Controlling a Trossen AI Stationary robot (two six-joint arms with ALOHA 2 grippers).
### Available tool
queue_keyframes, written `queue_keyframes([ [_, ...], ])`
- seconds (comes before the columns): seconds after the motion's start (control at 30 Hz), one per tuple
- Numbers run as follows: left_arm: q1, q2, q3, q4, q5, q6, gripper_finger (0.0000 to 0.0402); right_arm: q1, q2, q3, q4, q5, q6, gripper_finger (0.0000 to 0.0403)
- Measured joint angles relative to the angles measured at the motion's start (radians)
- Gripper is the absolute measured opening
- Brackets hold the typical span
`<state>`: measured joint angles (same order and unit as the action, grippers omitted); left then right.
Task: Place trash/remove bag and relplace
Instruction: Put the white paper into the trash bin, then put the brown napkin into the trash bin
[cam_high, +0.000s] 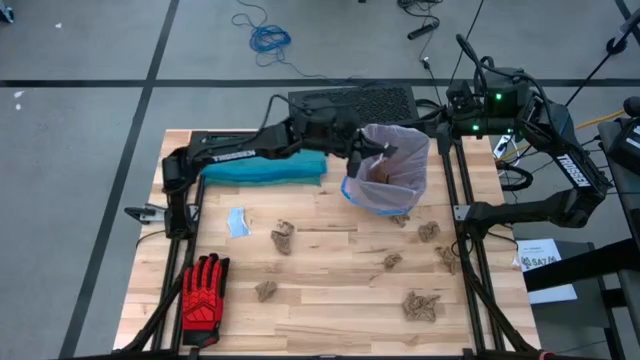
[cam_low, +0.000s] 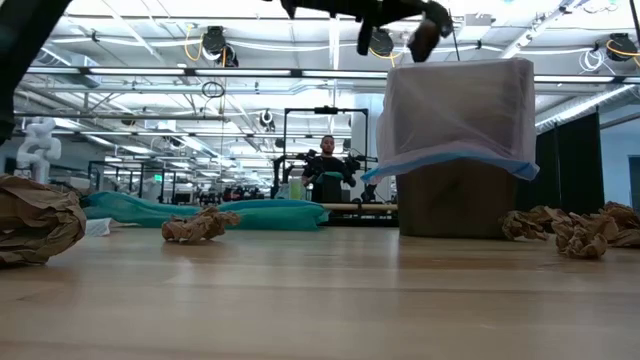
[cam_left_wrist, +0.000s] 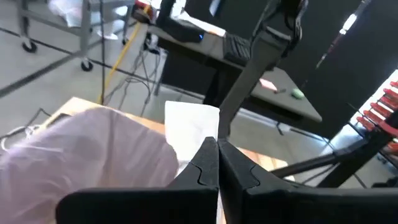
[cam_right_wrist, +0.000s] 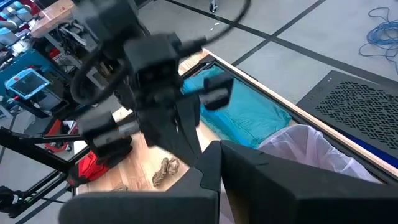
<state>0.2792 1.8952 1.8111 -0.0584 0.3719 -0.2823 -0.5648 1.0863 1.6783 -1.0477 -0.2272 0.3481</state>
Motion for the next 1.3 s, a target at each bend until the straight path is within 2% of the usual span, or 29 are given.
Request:
queue_keyframes([
  [0.33, -0.007, 0.015, 0.0, 0.034, 0.004, 0.001, 0.0092, 0.0, 0.0, 0.0, 0.0, -0.006, -0.018, 0.0],
  [0.43, 0.013, 0.005, 0.0, 0.021, 0.012, 0.001, 0.0104, 0.0, 0.0, 0.0, 0.0, -0.007, -0.027, 0.0],
  [0.57, 0.059, -0.052, 0.0, -0.044, 0.012, 0.005, 0.0089, 0.002, -0.01, 0.0, -0.022, -0.015, -0.031, 0.0],
  [0.7, 0.106, -0.153, 0.0, -0.148, 0.023, 0.062, 0.0037, 0.044, -0.016, 0.015, -0.158, -0.01, -0.034, 0.0],
  [0.8, 0.136, -0.222, 0.0, -0.197, 0.06, 0.127, 0.0006, 0.126, -0.011, 0.015, -0.259, -0.008, -0.033, 0.0],
  [0.97, 0.182, -0.331, 0.001, -0.356, 0.041, 0.16, 0.0002, 0.331, -0.004, 0.015, -0.377, 0.049, 0.077, 0.0],
  [1.13, 0.22, -0.401, 0.001, -0.583, -0.064, 0.193, 0.0001, 0.585, 0.0, -0.008, -0.489, 0.158, 0.314, 0.0],
  [1.3, 0.246, -0.427, 0.0, -0.708, -0.079, 0.21, 0.0001, 0.835, -0.004, -0.128, -0.489, 0.25, 0.552, 0.0],
])
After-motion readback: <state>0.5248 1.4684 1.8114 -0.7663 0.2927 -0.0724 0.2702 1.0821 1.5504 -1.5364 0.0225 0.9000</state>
